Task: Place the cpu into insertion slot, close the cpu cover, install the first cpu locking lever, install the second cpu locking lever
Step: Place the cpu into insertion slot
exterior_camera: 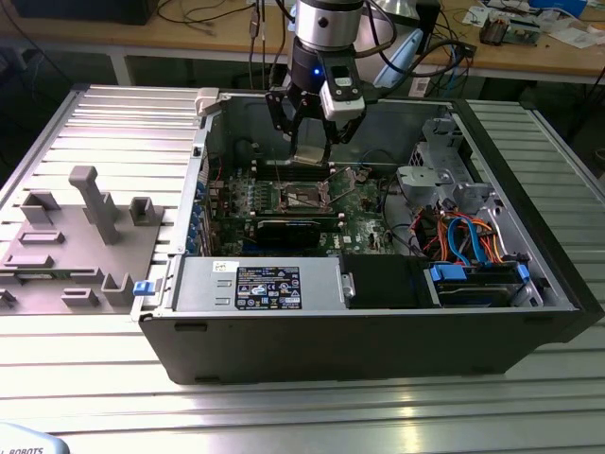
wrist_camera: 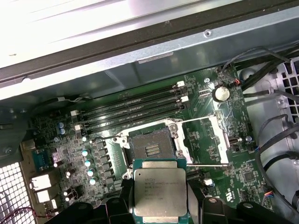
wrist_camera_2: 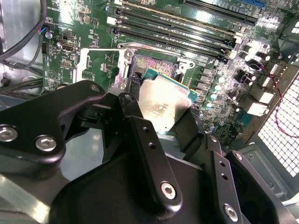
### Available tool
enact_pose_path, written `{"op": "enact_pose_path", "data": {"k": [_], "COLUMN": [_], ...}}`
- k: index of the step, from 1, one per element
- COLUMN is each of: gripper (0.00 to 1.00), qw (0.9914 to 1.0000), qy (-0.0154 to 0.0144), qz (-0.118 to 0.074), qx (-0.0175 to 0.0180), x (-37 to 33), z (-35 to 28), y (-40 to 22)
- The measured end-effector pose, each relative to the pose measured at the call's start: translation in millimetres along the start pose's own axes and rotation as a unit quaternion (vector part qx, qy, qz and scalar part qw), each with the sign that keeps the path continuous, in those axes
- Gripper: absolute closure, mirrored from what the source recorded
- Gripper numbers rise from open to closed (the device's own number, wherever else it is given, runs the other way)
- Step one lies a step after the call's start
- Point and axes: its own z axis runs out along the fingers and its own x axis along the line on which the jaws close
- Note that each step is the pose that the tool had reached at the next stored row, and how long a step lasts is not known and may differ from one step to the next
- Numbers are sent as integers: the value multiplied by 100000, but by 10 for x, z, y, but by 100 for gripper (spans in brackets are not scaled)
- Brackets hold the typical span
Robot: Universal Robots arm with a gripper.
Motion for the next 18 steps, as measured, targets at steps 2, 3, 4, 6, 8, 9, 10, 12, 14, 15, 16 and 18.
{"op": "enact_pose_path", "data": {"k": [2, 3, 4, 6, 8, 9, 10, 12, 14, 15, 16, 18], "gripper": [46, 46, 46, 46, 46, 46, 46, 46, 46, 46, 46, 46], "qw": [100000, 100000, 100000, 100000, 99999, 99999, 99999, 99998, 99997, 99996, 99996, 99995], "qy": [0, -2, -1, -2, 2, 3, 2, 6, 3, 4, 4, 6], "qz": [100, 177, 218, 315, 431, 475, 522, 649, 771, 848, 897, 1043], "qx": [3, 1, -4, -4, -7, -7, -8, -7, -12, -11, -12, -15], "x": [0, 0, 0, 0, 0, 0, 0, 0, 0, 0, 0, 0], "z": [0, 0, 0, 0, 0, 0, 0, 0, 0, 0, 0, 0], "y": [0, 0, 0, 0, 0, 0, 0, 0, 0, 0, 0, 0]}}
